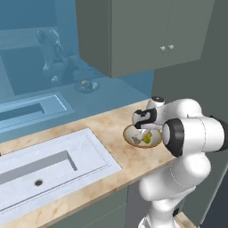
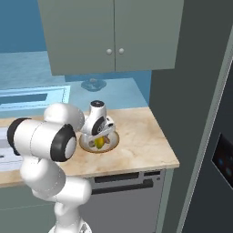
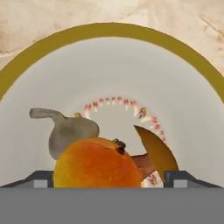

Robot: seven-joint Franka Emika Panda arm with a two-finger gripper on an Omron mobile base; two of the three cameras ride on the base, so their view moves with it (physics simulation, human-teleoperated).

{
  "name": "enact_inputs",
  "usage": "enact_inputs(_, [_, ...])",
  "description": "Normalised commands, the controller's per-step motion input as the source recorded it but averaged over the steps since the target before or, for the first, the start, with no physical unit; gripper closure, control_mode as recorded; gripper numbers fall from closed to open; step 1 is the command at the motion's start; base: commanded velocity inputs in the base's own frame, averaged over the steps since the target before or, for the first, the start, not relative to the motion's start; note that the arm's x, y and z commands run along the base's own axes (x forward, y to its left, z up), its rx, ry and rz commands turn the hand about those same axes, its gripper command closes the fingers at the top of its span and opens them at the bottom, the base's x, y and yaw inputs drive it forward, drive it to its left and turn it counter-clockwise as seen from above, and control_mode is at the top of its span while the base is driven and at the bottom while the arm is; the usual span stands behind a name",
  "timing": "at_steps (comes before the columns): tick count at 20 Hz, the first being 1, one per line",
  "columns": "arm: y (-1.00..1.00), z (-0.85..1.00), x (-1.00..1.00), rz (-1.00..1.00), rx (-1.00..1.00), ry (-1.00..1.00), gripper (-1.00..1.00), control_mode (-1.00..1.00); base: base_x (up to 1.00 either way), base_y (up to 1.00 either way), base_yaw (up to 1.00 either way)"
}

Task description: Take the garlic, mango, and mushroom from the freezer and place them in the bowl on the counter.

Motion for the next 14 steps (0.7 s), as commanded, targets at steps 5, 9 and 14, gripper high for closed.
enact_inputs(5, [0.0, 0.03, -0.55, -0.02, 0.05, -0.11, -1.0, -1.0, 0.0, 0.0, 0.0])
enact_inputs(9, [0.0, 0.19, -0.53, -0.04, 0.05, -0.14, -1.0, -1.0, 0.0, 0.0, 0.0])
enact_inputs(14, [0.0, 0.51, -0.51, -0.02, 0.05, -0.2, -1.0, -1.0, 0.0, 0.0, 0.0])
